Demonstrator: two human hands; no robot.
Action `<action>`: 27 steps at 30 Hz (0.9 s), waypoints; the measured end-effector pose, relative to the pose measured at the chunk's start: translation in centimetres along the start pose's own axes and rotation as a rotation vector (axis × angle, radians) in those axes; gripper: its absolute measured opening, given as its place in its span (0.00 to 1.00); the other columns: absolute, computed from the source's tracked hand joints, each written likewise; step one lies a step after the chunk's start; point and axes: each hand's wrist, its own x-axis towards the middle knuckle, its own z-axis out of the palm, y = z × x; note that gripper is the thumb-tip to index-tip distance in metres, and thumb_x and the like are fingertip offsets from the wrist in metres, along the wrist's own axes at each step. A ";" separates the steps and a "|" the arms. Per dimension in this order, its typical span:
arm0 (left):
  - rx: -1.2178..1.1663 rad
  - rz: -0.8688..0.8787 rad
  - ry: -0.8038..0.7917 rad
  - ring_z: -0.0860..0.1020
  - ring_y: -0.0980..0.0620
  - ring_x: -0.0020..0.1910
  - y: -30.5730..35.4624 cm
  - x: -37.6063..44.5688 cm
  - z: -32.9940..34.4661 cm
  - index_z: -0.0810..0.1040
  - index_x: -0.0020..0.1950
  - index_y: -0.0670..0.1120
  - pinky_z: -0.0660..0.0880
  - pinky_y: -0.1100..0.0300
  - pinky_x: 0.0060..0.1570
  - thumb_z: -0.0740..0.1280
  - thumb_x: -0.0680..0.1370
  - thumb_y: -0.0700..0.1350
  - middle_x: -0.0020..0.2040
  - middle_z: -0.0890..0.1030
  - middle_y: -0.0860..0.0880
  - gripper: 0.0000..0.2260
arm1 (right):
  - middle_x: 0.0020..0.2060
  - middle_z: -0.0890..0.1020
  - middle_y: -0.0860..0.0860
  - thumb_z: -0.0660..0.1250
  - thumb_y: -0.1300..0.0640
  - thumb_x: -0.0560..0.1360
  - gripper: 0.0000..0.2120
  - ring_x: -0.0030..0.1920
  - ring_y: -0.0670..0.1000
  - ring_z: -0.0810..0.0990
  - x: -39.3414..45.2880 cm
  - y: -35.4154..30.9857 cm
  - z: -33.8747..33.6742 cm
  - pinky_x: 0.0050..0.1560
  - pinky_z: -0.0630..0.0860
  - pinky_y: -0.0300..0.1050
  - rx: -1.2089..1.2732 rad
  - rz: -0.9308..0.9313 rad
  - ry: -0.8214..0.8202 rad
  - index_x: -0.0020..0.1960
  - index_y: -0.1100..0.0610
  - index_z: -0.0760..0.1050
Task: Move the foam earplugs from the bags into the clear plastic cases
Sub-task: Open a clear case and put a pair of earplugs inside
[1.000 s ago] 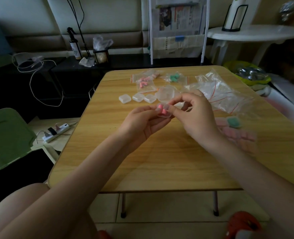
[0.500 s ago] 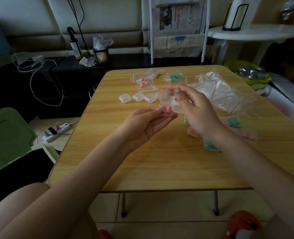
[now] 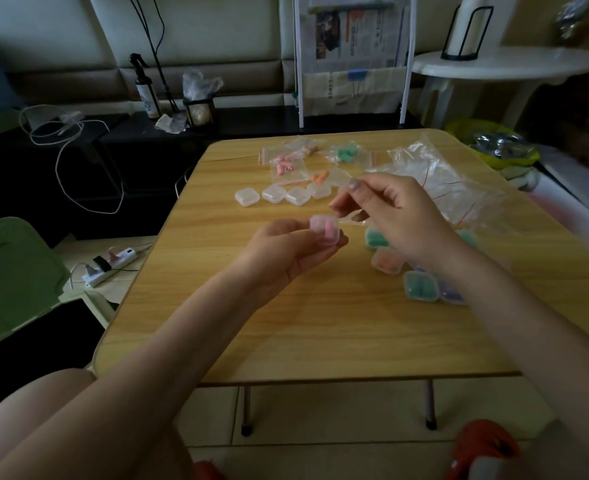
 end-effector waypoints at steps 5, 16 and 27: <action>0.328 -0.009 0.051 0.83 0.49 0.48 -0.9 -0.5 1.3 0.73 0.55 0.40 0.80 0.56 0.50 0.66 0.77 0.41 0.47 0.84 0.43 0.09 | 0.43 0.84 0.49 0.59 0.56 0.81 0.11 0.43 0.46 0.82 0.2 -0.4 -1.9 0.42 0.76 0.35 -0.012 0.025 0.024 0.46 0.53 0.79; 1.045 0.224 -0.010 0.79 0.57 0.45 -2.2 -1.4 2.9 0.77 0.56 0.58 0.79 0.62 0.46 0.70 0.74 0.50 0.54 0.72 0.55 0.12 | 0.42 0.84 0.53 0.59 0.57 0.81 0.12 0.41 0.47 0.81 -1.4 0.7 -4.4 0.40 0.76 0.35 -0.084 0.099 0.038 0.46 0.55 0.80; 1.192 0.521 0.075 0.75 0.60 0.47 -3.2 -1.3 2.6 0.77 0.54 0.50 0.74 0.64 0.46 0.63 0.77 0.53 0.49 0.78 0.54 0.10 | 0.49 0.80 0.42 0.65 0.53 0.78 0.07 0.47 0.46 0.78 -1.9 1.6 -4.0 0.45 0.75 0.40 -0.303 0.123 0.082 0.53 0.50 0.79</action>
